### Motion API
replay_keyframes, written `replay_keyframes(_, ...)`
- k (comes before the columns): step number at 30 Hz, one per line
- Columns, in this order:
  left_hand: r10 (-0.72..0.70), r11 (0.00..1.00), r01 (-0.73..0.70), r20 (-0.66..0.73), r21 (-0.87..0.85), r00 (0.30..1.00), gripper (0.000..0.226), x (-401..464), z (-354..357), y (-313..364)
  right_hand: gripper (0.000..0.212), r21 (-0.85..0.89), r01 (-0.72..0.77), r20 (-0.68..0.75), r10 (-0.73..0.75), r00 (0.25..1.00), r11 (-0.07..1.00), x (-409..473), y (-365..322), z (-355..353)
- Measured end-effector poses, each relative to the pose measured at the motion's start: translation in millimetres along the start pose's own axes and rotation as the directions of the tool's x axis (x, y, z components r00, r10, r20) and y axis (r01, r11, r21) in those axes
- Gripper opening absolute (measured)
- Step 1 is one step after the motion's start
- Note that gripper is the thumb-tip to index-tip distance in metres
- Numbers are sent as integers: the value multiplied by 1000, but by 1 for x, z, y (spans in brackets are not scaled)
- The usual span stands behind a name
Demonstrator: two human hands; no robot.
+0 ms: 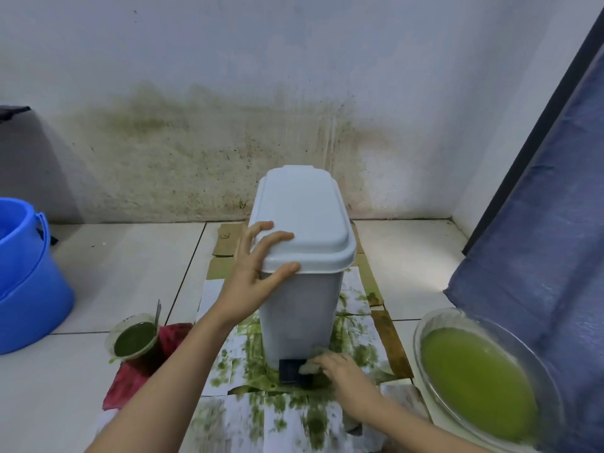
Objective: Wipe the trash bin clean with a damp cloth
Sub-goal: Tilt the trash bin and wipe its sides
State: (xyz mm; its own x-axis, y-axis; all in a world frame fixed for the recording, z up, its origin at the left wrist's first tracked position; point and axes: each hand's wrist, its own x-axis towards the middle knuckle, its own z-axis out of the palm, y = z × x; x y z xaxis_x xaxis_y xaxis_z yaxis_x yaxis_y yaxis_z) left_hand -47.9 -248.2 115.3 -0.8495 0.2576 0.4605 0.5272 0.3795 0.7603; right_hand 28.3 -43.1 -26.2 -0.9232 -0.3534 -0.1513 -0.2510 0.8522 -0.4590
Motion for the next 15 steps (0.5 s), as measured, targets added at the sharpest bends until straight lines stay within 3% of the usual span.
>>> replay_keyframes(3,-39,997,34,68,74,997,42,-16,-6,10,38,241,-108,-174,152,973,965,-12,-21,-19)
replay_keyframes(6,-108,991,97,118,92,987,38,-18,-15,27,34,413,-49,-293,183,938,910,-29,-47,-49)
replay_keyframes(9,-268,953,288,171,-99,948,35,-19,-25,52,37,421,87,-453,126,882,903,-55,-73,-86)
replay_keyframes(11,-368,898,382,106,-218,924,40,-25,-31,60,37,420,152,-544,113,832,895,-69,-91,-106)
replay_keyframes(13,-479,831,463,27,-310,877,52,-30,-35,58,39,422,241,-651,108,751,874,-75,-110,-126)
replay_keyframes(15,-554,770,529,39,-357,832,68,-32,-34,52,41,391,301,-727,92,680,870,-68,-125,-143)
